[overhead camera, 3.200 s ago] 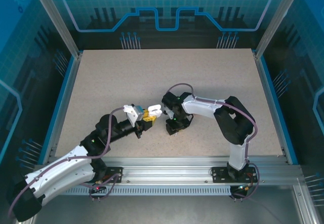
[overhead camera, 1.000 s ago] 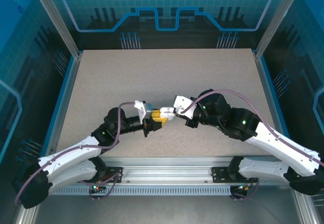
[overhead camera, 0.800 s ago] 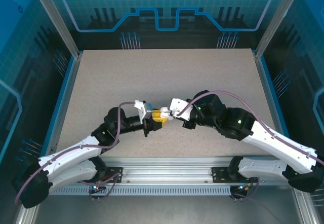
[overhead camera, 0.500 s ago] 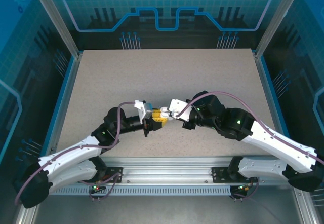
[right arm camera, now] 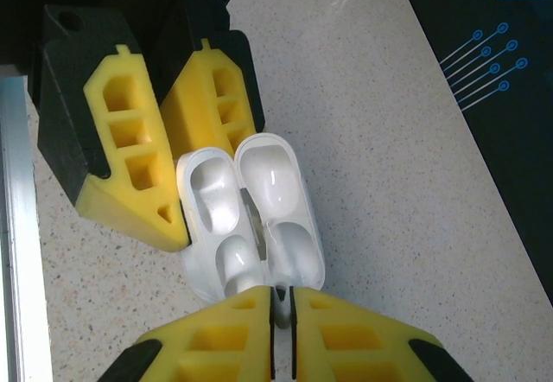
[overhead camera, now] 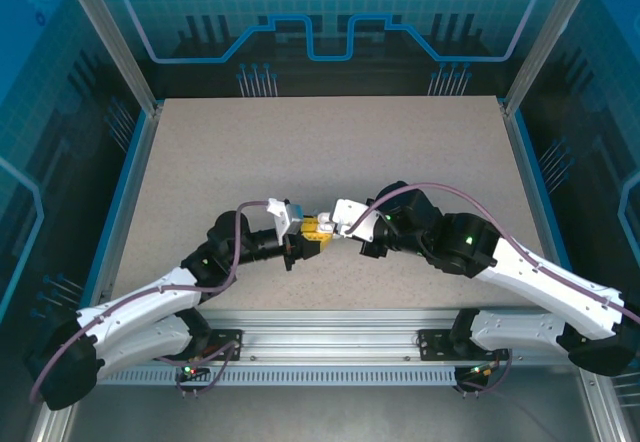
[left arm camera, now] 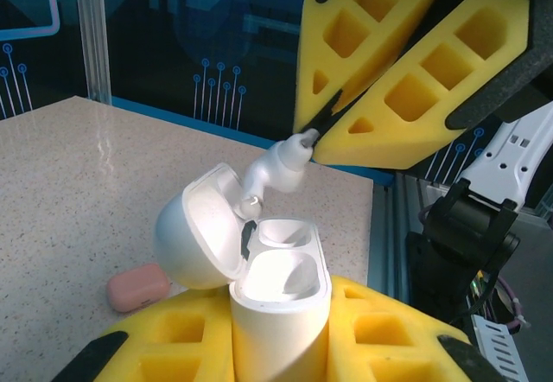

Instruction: Insert wireless bluetooth earbuds into charging case

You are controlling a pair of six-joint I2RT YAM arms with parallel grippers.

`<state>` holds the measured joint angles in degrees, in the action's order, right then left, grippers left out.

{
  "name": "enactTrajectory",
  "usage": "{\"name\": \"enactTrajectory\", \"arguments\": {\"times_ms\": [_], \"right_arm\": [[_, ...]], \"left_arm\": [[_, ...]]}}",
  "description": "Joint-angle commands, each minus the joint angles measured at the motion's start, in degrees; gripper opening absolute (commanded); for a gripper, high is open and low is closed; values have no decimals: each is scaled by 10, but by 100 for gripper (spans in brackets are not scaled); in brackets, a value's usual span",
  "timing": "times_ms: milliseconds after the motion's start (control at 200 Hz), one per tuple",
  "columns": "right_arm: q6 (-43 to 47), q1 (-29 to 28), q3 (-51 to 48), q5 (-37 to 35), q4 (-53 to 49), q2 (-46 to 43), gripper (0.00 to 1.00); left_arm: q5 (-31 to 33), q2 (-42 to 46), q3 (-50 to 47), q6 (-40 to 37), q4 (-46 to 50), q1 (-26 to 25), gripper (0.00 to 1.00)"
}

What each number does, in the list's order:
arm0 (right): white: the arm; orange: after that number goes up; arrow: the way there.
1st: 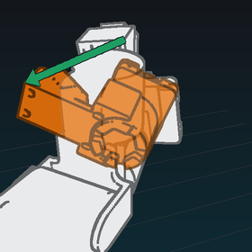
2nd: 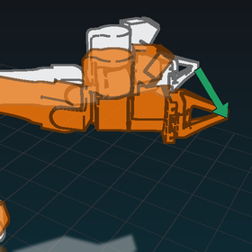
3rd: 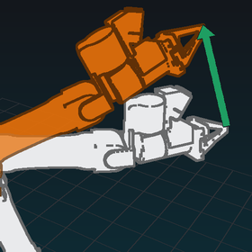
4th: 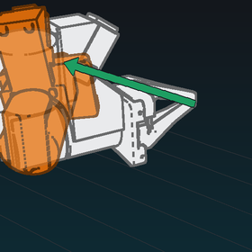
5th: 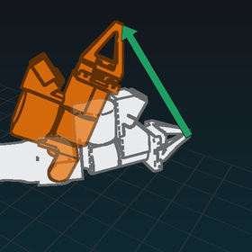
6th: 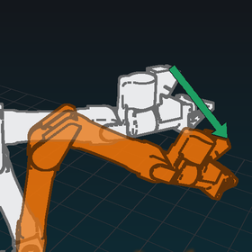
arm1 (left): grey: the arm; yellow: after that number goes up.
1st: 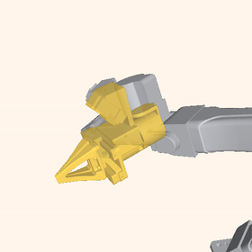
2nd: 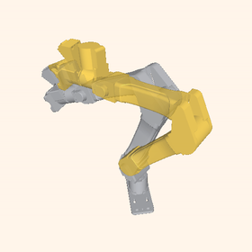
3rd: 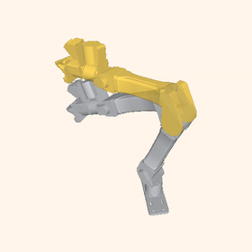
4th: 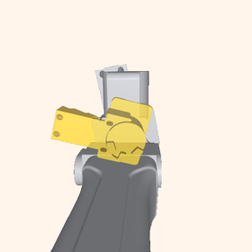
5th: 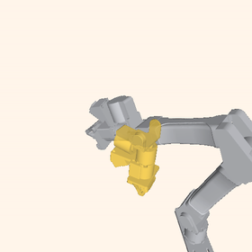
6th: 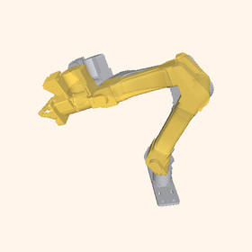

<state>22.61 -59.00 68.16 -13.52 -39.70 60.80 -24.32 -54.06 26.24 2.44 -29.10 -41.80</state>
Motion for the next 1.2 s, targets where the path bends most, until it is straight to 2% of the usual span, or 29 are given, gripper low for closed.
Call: {"name": "enactTrajectory", "arguments": {"times_ms": [0,390,700,1196], "right_arm": [[10,-11,26,-10,-25,2,13],[10,-12,19,-3,-16,5,13],[49,-16,65,-35,-93,27,13],[69,-21,83,-38,-138,43,13]], "left_arm": [[-4,-2,27,-24,10,-2,12],[-4,-7,22,-23,3,-2,12],[6,-2,25,-51,36,-3,12],[16,-5,29,-80,62,-2,12]]}}
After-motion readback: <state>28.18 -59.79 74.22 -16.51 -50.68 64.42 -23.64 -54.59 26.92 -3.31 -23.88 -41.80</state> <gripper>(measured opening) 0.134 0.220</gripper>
